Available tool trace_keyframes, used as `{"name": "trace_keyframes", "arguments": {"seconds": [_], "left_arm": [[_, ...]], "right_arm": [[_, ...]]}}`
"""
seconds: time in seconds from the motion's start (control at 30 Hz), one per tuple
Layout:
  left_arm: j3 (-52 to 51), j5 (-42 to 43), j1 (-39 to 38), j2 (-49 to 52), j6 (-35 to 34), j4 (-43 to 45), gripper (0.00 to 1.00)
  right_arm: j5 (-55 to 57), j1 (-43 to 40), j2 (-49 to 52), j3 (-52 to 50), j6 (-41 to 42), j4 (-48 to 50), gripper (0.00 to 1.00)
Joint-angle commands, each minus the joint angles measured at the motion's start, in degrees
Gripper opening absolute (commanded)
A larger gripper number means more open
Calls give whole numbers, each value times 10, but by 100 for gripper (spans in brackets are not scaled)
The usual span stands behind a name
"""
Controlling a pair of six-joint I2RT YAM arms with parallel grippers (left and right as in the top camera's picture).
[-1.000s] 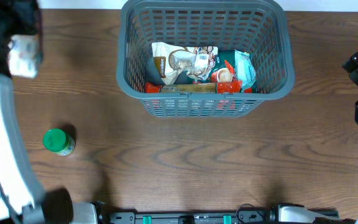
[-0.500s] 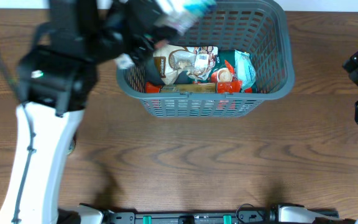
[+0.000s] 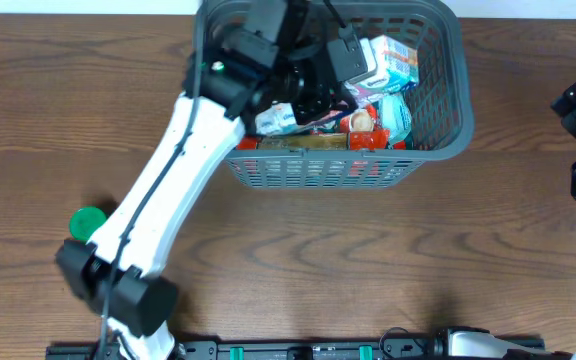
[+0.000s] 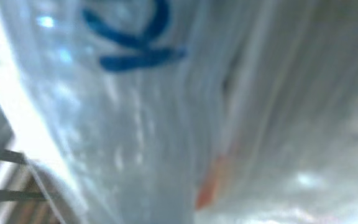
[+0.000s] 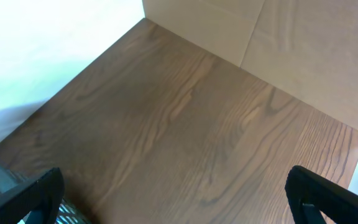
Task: Pack container
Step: 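Lift the tissue pack into the basket and release it, then move the left gripper down to the green Knorr cylinder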
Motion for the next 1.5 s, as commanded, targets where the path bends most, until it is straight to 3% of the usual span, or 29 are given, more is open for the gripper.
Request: {"name": "trace_keyframes", "arguments": {"seconds": [0.0, 0.4, 0.53, 0.63, 0.83, 1.03, 1.1, 1.2, 1.33, 1.47], "left_arm": [[7, -16, 0, 23, 7, -7, 6], [7, -62, 0, 47, 2, -31, 6], [7, -62, 0, 45, -19, -31, 77], [7, -62, 0, 37, -21, -29, 95], [8, -98, 0, -13, -50, -6, 99], [9, -301, 2, -85, -82, -12, 98], [9, -381, 10, -108, -96, -40, 99], [9, -461, 36, -138, -172, -103, 99], [9, -465, 94, -170, -296, -222, 99], [9, -465, 159, -184, -365, -321, 99]], "right_arm": [[4, -5, -2, 0, 7, -1, 99], [4, -5, -2, 0, 7, -1, 99], [4, -5, -2, 0, 7, -1, 99], [4, -5, -2, 0, 7, -1, 99], [4, -5, -2, 0, 7, -1, 99], [4, -5, -2, 0, 7, -1, 99], [4, -5, -2, 0, 7, -1, 99], [4, -5, -2, 0, 7, -1, 99], [4, -5, -2, 0, 7, -1, 99], [4, -5, -2, 0, 7, -1, 99]]}}
